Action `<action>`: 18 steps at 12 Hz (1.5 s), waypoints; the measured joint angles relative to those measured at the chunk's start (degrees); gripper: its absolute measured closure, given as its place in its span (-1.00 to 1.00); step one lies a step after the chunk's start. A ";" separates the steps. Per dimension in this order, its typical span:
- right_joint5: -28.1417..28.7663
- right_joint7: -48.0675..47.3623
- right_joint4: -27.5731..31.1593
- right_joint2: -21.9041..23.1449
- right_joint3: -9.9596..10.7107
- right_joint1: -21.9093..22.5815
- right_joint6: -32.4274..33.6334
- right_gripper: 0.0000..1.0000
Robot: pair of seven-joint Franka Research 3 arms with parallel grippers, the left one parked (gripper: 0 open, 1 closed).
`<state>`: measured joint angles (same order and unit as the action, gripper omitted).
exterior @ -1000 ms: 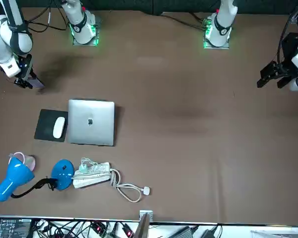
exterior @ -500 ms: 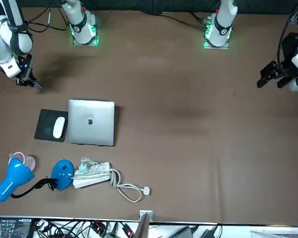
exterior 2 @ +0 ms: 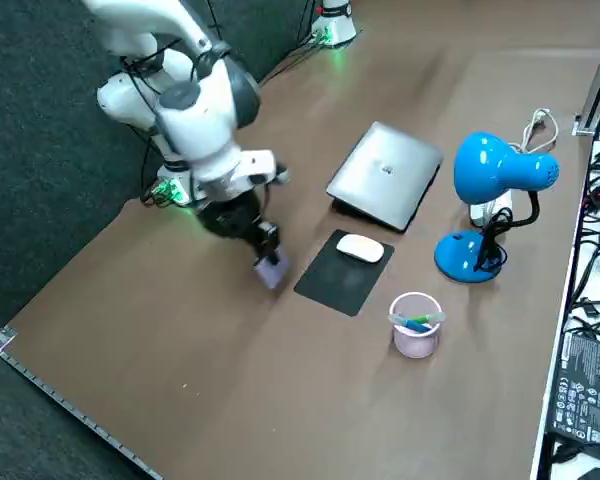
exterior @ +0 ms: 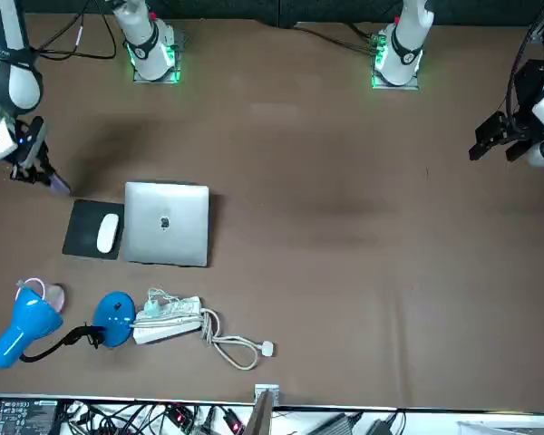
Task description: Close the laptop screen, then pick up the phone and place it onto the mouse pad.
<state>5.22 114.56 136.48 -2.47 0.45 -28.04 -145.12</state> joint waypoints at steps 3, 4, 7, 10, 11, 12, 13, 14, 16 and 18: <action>1.30 -3.42 -7.14 -2.43 -0.48 6.88 0.81 0.56; 1.30 -4.53 -9.58 -4.07 -0.53 8.42 0.81 0.56; 1.32 -6.24 -16.22 -9.96 -0.54 10.83 0.75 0.56; 1.32 -6.50 -19.00 -16.31 -0.51 11.21 -2.21 0.56; 1.32 -6.60 -19.06 -17.27 -0.51 11.40 -3.08 0.56; 1.32 -6.76 -19.06 -18.17 -0.51 11.60 -4.10 0.56; 1.32 -7.01 -19.06 -19.03 -0.51 11.73 -5.28 0.56; 1.32 -7.62 -19.06 -19.83 -0.51 11.85 -6.20 0.56; 1.32 -8.62 -19.05 -20.71 -0.51 12.07 -6.83 0.56; 1.32 -8.87 -18.93 -20.85 -0.51 12.16 -6.86 0.56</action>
<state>6.54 105.69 117.54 -23.31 -0.05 -15.88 -151.97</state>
